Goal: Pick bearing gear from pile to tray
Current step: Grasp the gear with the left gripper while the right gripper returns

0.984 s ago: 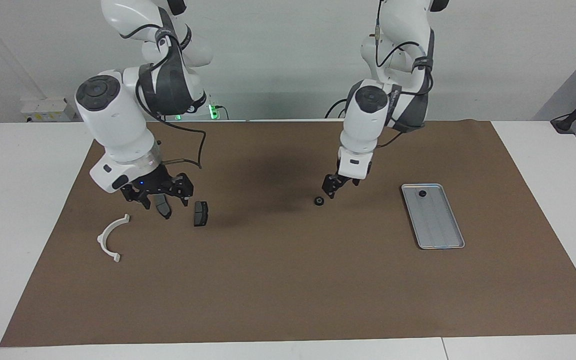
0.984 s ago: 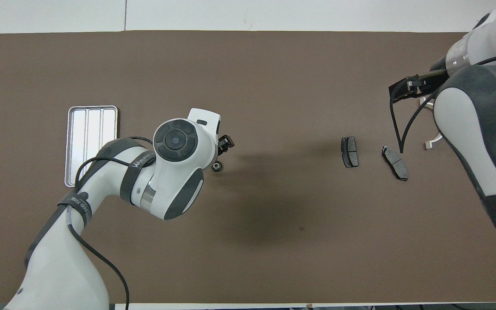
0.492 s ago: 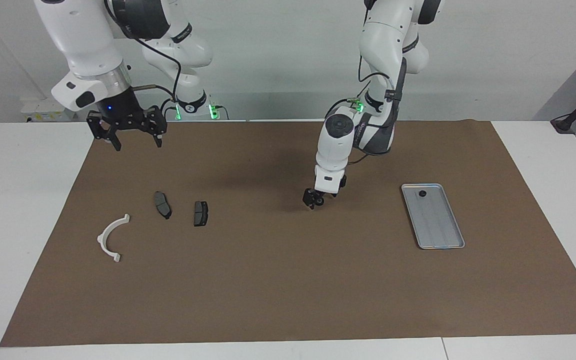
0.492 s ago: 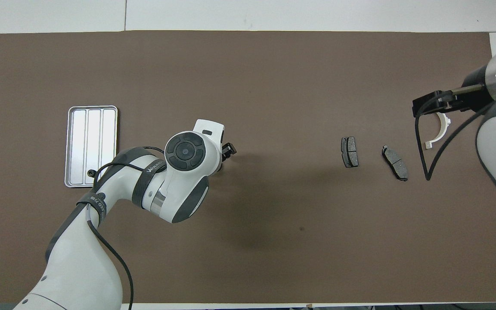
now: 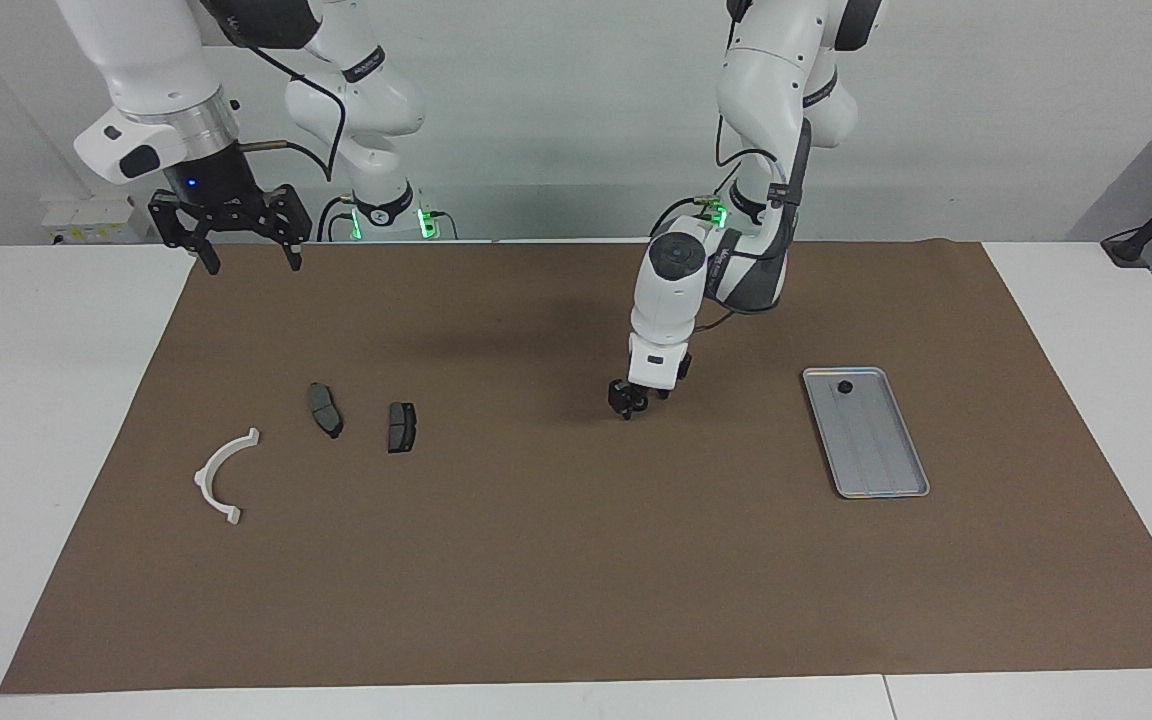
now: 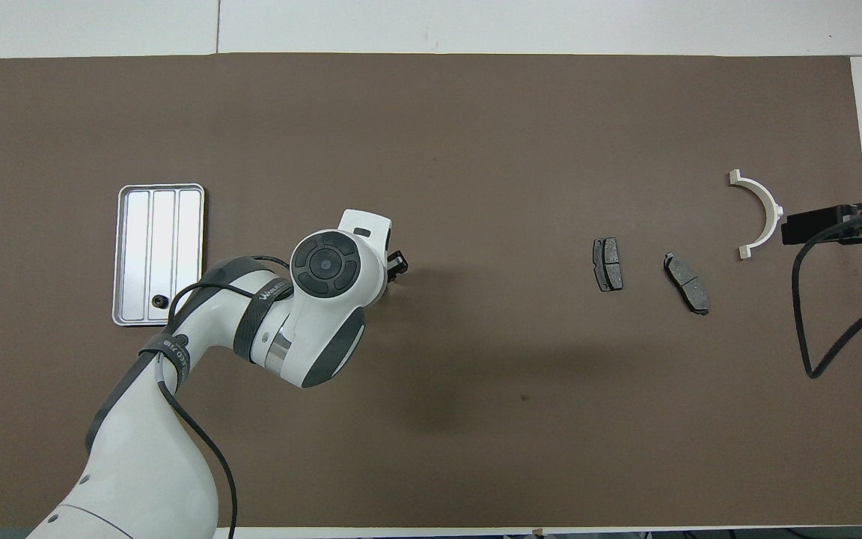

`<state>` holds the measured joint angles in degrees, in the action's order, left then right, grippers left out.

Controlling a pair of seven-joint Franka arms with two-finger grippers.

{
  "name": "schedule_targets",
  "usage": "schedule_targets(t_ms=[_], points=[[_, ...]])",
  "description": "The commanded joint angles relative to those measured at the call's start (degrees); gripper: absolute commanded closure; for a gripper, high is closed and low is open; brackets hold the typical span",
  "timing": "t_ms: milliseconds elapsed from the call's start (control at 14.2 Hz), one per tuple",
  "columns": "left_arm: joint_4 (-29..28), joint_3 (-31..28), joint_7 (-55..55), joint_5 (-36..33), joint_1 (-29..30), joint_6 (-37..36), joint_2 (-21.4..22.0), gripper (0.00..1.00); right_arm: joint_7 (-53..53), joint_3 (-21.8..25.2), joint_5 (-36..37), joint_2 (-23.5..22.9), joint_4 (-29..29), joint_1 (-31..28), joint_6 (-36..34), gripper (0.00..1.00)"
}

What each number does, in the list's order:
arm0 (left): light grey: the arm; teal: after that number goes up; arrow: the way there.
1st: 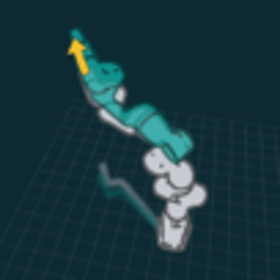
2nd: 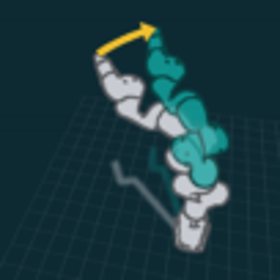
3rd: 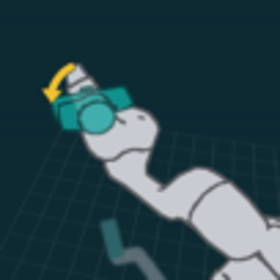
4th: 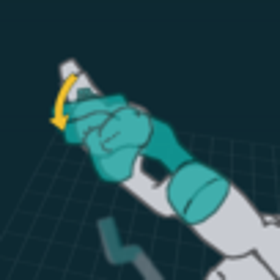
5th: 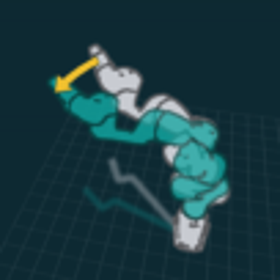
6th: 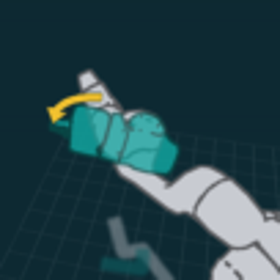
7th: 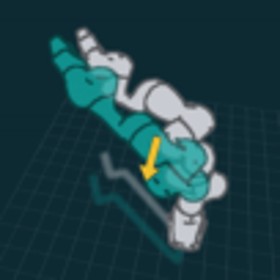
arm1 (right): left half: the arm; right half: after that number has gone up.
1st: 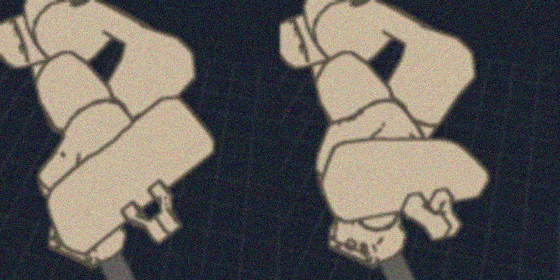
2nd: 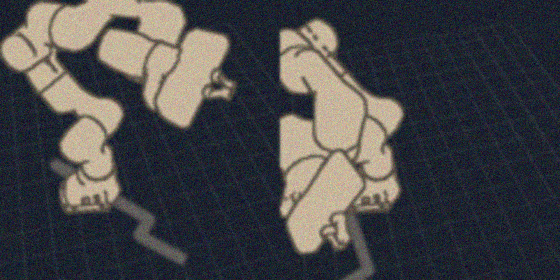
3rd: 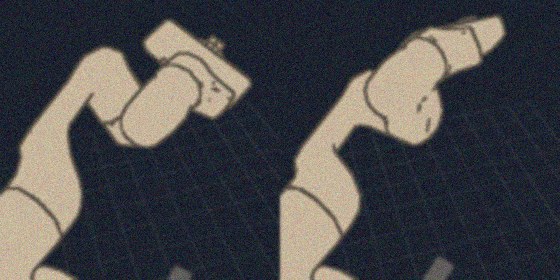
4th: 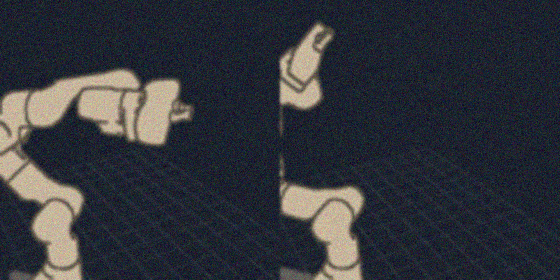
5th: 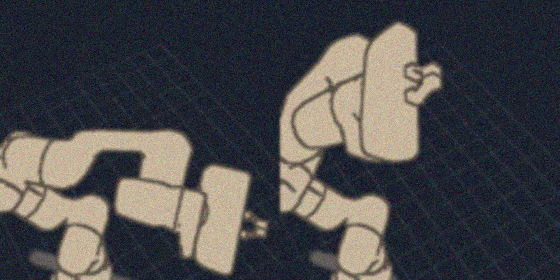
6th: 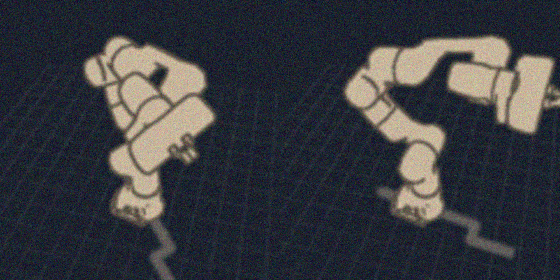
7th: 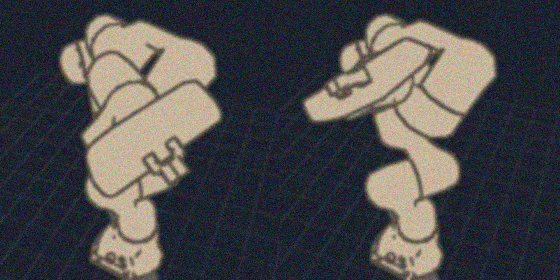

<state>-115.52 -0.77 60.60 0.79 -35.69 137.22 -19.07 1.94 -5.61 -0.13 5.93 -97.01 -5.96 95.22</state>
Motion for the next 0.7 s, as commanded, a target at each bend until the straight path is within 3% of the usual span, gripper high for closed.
schedule_targets(t_ms=[0,211,351,492,632], points=[[-0.1,-0.9,0.8,0.0,-1.0,0.6,-0.2,0.58,-0.6,-0.7,-1.1,-1.1,0.5,-0.5,0.5,0.00],[1.4,-0.9,0.8,-0.4,-1.0,-2.6,-0.2,0.93,-0.5,-0.7,-1.1,-1.2,0.6,-0.4,0.8,0.00],[4.5,-1.2,0.2,-0.6,-0.1,-7.2,0.6,0.95,-0.8,-0.7,-1.1,-1.1,0.6,-0.4,0.3,0.00],[4.1,-1.7,-4.0,-0.6,4.0,-13.2,7.3,0.94,-0.8,-0.5,-1.1,-1.1,0.5,-0.3,0.2,0.00],[3.8,-1.6,-15.5,-0.6,10.3,-19.9,10.7,0.94,-0.8,-0.2,-0.9,-1.1,0.5,0.5,0.3,0.00]])
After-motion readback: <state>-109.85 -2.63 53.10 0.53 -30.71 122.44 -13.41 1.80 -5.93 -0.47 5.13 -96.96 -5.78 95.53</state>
